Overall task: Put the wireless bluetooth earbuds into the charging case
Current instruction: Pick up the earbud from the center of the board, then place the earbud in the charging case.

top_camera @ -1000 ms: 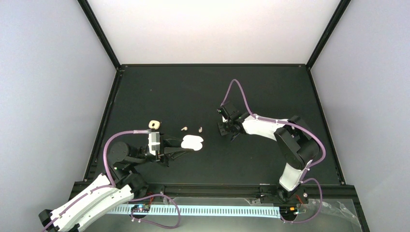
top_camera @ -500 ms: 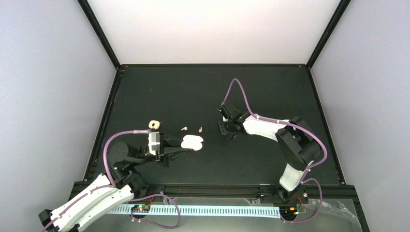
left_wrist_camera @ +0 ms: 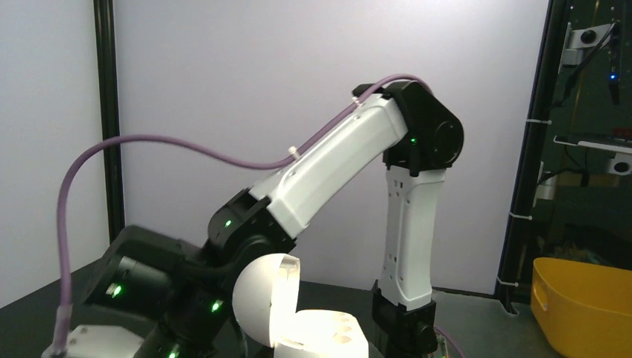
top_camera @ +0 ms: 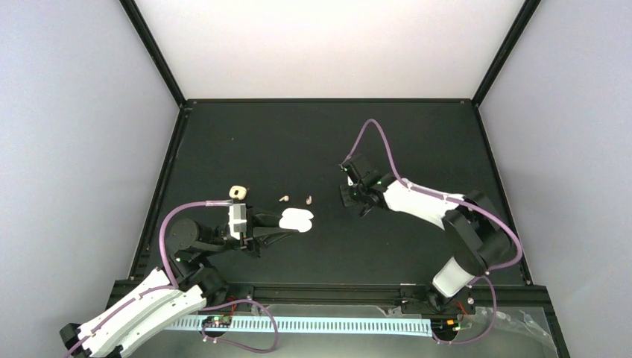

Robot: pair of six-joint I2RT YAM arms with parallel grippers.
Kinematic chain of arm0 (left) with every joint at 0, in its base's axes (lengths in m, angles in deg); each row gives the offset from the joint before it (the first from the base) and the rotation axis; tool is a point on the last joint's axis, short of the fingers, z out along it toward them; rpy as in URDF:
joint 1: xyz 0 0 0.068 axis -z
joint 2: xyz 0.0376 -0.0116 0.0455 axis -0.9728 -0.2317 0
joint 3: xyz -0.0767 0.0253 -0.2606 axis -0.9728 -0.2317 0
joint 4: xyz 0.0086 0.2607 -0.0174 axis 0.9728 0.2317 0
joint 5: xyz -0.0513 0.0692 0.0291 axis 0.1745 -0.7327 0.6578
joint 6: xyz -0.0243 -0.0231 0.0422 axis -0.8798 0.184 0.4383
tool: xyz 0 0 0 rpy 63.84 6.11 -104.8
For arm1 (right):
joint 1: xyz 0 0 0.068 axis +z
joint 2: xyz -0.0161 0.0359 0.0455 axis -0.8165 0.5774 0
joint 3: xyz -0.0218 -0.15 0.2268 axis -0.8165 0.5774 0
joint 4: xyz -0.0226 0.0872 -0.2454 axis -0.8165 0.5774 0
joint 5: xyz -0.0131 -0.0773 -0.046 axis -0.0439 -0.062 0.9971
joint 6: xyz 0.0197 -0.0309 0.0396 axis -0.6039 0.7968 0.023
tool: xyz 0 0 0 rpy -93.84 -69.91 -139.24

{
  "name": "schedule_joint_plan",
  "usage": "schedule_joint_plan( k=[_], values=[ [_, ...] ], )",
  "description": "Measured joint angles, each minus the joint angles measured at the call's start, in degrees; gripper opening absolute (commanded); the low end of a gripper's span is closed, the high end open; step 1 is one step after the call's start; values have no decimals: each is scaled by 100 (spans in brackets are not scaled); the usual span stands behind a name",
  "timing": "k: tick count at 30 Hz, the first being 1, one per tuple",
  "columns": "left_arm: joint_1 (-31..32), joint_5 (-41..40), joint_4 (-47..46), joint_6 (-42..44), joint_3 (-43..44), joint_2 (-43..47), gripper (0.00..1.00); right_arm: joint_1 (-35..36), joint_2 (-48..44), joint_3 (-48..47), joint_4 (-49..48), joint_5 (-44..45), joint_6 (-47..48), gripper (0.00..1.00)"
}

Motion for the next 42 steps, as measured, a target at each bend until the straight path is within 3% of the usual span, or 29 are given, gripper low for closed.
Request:
schedule_joint_plan(
  k=[10,14,24,27,34,42],
  values=[
    [0,-11,-4,0,0,-96,2,0,-1858,236,516,-437,92,1],
    [0,-15,-7,0,0,-111,2,17,-2846,164,968,-1169,385,1],
    [0,31,-234,33,0,-205,2,365,-4931,-1145,2155,-3193,1355,1],
    [0,111,-428,31,0,-393,2,566,-4951,-1620,2387,-3335,1556,1],
    [0,459,-614,42,81,-946,2,2144,-4085,-2710,2944,-2485,2028,1],
    [0,525,-636,205,177,-979,2,2883,-3617,-2782,2933,-1556,2218,1]
  ],
)
